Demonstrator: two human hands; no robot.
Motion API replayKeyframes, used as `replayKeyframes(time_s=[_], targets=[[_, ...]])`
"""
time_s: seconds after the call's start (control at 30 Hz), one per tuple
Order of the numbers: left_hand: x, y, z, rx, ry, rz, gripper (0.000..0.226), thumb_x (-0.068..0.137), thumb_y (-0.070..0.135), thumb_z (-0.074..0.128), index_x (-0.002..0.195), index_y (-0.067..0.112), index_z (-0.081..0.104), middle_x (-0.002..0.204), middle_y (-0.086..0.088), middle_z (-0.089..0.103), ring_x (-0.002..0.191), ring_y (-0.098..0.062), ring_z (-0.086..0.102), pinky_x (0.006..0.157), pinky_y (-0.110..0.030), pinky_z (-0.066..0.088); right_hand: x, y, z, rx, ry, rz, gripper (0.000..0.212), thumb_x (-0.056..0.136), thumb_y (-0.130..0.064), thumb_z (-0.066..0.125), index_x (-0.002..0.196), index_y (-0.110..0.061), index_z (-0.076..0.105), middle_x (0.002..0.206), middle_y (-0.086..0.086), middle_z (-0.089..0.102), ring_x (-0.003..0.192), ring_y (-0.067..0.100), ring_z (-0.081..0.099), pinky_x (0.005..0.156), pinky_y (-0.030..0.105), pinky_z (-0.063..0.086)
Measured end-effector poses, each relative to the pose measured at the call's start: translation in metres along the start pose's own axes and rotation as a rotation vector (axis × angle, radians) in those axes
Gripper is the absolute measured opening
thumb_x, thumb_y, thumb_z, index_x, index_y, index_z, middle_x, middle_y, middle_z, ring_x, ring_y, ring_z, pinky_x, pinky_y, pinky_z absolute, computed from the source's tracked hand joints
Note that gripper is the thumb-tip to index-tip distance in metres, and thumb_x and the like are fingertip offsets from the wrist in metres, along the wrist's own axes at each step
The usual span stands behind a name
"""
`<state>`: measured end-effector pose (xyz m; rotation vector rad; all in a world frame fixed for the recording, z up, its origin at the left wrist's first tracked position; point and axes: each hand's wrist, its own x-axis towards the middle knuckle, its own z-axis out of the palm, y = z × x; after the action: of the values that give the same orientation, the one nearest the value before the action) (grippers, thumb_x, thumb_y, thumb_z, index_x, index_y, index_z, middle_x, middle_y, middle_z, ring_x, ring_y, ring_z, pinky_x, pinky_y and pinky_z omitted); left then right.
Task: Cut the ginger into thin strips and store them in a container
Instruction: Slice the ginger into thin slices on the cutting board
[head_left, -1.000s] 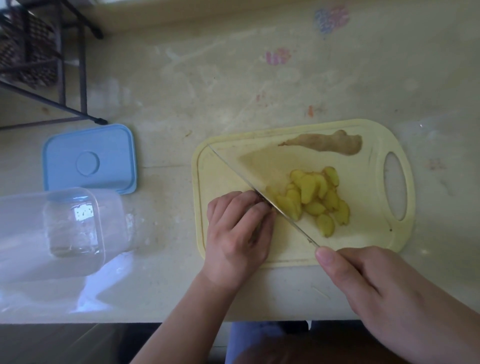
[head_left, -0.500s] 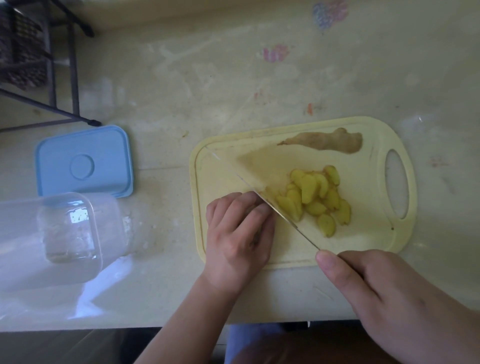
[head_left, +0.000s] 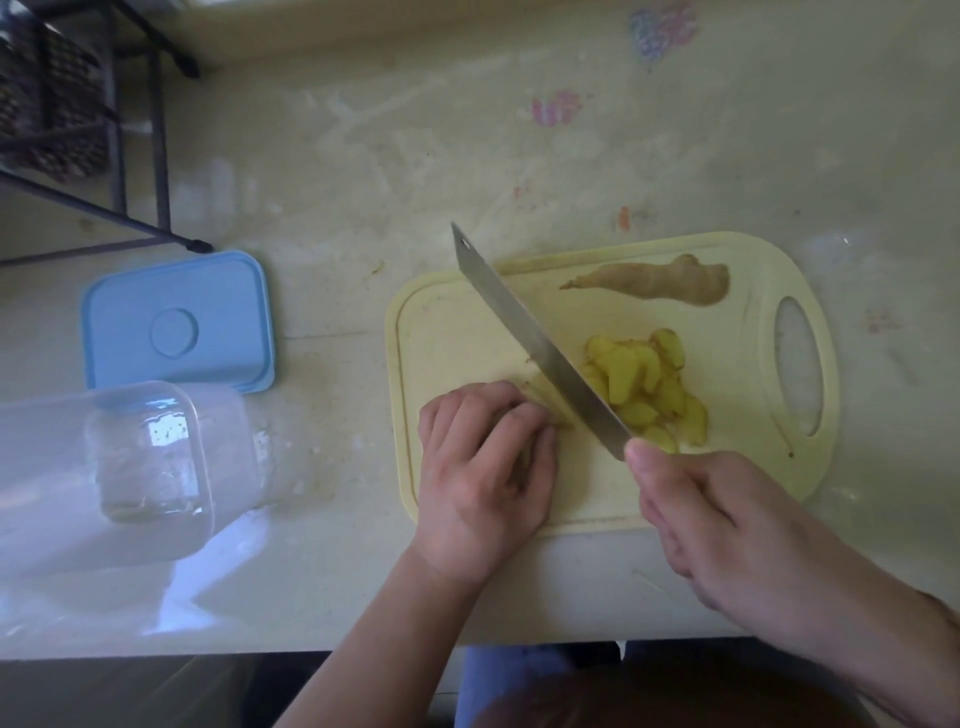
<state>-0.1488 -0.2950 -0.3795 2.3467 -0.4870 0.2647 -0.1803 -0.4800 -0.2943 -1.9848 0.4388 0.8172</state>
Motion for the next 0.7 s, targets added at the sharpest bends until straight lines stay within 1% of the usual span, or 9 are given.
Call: replayKeyframes(time_s=[0.07, 0.13, 0.2, 0.27, 0.37, 0.43, 0.53, 0.7], targets=[[0.000, 0.000, 0.000, 0.001, -0.002, 0.003, 0.003, 0.084, 0.005, 0.077, 0.084, 0.003, 0.075, 0.092, -0.009, 0.067, 0.085, -0.027, 0.065, 0.077, -0.042, 0.046, -0.009, 0.001, -0.003, 0.015, -0.039, 0.023, 0.075, 0.073, -0.092, 0.025, 0.060, -0.019, 0.041, 0.046, -0.004, 0.031, 0.039, 0.009, 0.032, 0.044, 0.018, 0.030], [-0.001, -0.001, 0.000, 0.001, -0.003, 0.004, 0.002, 0.084, 0.005, 0.077, 0.084, 0.003, 0.076, 0.093, -0.009, 0.069, 0.085, -0.028, 0.065, 0.076, -0.043, 0.046, -0.017, 0.001, -0.005, -0.022, -0.062, 0.025, 0.077, 0.072, -0.093, 0.023, 0.063, -0.021, 0.045, 0.048, -0.002, 0.034, 0.042, 0.008, 0.034, 0.047, 0.021, 0.031], [-0.001, -0.002, 0.000, -0.001, -0.004, 0.005, 0.003, 0.086, 0.005, 0.075, 0.085, 0.003, 0.076, 0.094, -0.009, 0.069, 0.086, -0.029, 0.065, 0.076, -0.043, 0.046, -0.022, -0.001, -0.006, -0.070, -0.061, 0.017, 0.078, 0.069, -0.096, 0.020, 0.066, -0.023, 0.048, 0.049, -0.001, 0.039, 0.044, 0.007, 0.039, 0.049, 0.022, 0.034], [-0.002, -0.002, 0.001, -0.001, -0.001, 0.005, 0.005, 0.087, 0.006, 0.073, 0.085, 0.003, 0.076, 0.095, -0.009, 0.070, 0.086, -0.029, 0.065, 0.077, -0.043, 0.046, -0.025, -0.001, -0.006, -0.093, -0.050, 0.018, 0.084, 0.064, -0.102, 0.017, 0.068, -0.025, 0.051, 0.049, 0.000, 0.044, 0.045, 0.007, 0.044, 0.050, 0.023, 0.036], [-0.001, -0.002, 0.001, -0.002, 0.001, 0.008, 0.005, 0.087, 0.005, 0.073, 0.084, 0.003, 0.077, 0.096, -0.009, 0.070, 0.087, -0.029, 0.065, 0.078, -0.042, 0.046, -0.027, 0.000, -0.007, -0.121, -0.038, 0.016, 0.090, 0.060, -0.106, 0.011, 0.069, -0.026, 0.051, 0.047, -0.001, 0.043, 0.044, 0.008, 0.046, 0.050, 0.025, 0.036], [-0.001, -0.002, 0.001, -0.005, 0.001, 0.012, 0.005, 0.087, 0.005, 0.073, 0.084, 0.003, 0.077, 0.096, -0.009, 0.070, 0.088, -0.029, 0.066, 0.078, -0.043, 0.046, -0.028, -0.001, -0.008, -0.133, -0.041, 0.021, 0.087, 0.061, -0.104, 0.012, 0.068, -0.027, 0.050, 0.046, -0.002, 0.042, 0.044, 0.008, 0.045, 0.049, 0.024, 0.035], [-0.001, -0.002, 0.000, -0.010, -0.002, 0.022, 0.005, 0.087, 0.005, 0.073, 0.085, 0.003, 0.077, 0.097, -0.009, 0.071, 0.089, -0.029, 0.066, 0.078, -0.043, 0.046, -0.027, -0.004, -0.007, -0.155, -0.041, 0.040, 0.075, 0.065, -0.097, 0.014, 0.066, -0.030, 0.049, 0.046, -0.003, 0.040, 0.046, 0.008, 0.044, 0.051, 0.023, 0.035], [0.000, -0.001, 0.000, -0.020, -0.003, 0.029, 0.008, 0.089, 0.006, 0.070, 0.085, 0.004, 0.077, 0.098, -0.007, 0.072, 0.090, -0.029, 0.067, 0.078, -0.043, 0.047, -0.016, -0.003, -0.002, -0.144, -0.042, 0.013, 0.074, 0.069, -0.094, 0.016, 0.067, -0.027, 0.047, 0.047, -0.004, 0.039, 0.046, 0.011, 0.040, 0.052, 0.024, 0.035]])
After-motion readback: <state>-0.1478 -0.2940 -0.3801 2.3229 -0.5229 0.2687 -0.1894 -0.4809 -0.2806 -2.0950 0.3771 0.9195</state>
